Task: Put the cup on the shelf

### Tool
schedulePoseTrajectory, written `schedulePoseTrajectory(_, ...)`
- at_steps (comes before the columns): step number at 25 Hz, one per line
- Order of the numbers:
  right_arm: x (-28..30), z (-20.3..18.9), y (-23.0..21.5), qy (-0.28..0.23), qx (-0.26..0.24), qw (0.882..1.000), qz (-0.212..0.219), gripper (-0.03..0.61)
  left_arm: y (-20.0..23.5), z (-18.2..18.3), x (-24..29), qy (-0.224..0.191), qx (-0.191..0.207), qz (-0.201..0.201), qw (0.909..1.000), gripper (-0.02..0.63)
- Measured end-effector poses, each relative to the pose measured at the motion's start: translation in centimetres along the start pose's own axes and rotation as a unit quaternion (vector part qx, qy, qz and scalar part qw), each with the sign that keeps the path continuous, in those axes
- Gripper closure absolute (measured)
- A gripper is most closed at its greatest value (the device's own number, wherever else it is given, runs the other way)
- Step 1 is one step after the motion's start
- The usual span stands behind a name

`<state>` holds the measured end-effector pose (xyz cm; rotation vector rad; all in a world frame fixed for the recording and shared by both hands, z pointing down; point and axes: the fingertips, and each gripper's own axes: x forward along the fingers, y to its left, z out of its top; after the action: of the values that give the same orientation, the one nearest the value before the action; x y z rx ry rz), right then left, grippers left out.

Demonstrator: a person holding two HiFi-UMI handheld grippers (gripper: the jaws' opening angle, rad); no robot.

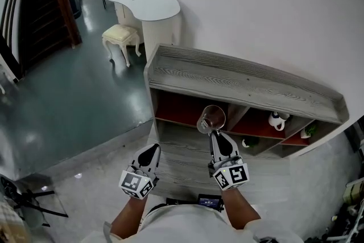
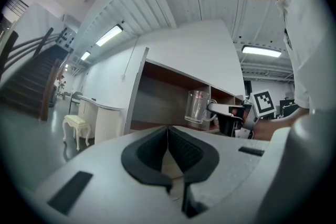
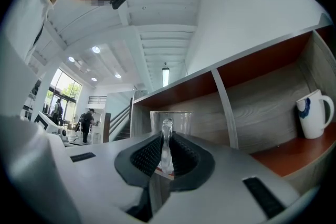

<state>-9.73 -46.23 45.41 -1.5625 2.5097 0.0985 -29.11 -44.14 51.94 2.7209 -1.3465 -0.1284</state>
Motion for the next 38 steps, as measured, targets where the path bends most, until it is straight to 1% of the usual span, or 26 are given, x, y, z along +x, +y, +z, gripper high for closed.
schedulePoseTrajectory(7,1.6,-0.5,0.0,0.003,-0.005,1.000,0.001,0.531,0.3,-0.3,-0.2,0.001,-0.003,0.002,1.0000,0.603)
schedulePoseTrajectory(14,2.9,-0.8,0.2,0.011,-0.012,1.000,-0.004,0.531,-0.4,-0.5,-0.7,0.002,-0.010,-0.006,0.9999,0.603)
schedulePoseTrajectory(19,4.2,-1.6,-0.4,0.024,-0.018,0.999,-0.016,0.531,-0.8,-1.0,-0.5,0.006,-0.013,-0.012,0.9998,0.603)
schedulePoseTrajectory(23,5.0,-2.2,-0.3,0.037,-0.037,0.998,-0.021,0.531,-1.5,-1.1,-0.9,0.008,-0.016,-0.018,0.9997,0.603)
schedulePoseTrajectory(28,5.9,-3.3,-0.8,0.056,-0.034,0.997,-0.028,0.531,-1.7,-1.4,-0.7,0.008,-0.017,-0.021,0.9996,0.603)
schedulePoseTrajectory(38,6.7,-4.5,-1.4,0.083,-0.030,0.995,-0.042,0.531,-0.8,-0.8,-1.3,0.000,-0.016,-0.011,0.9998,0.603)
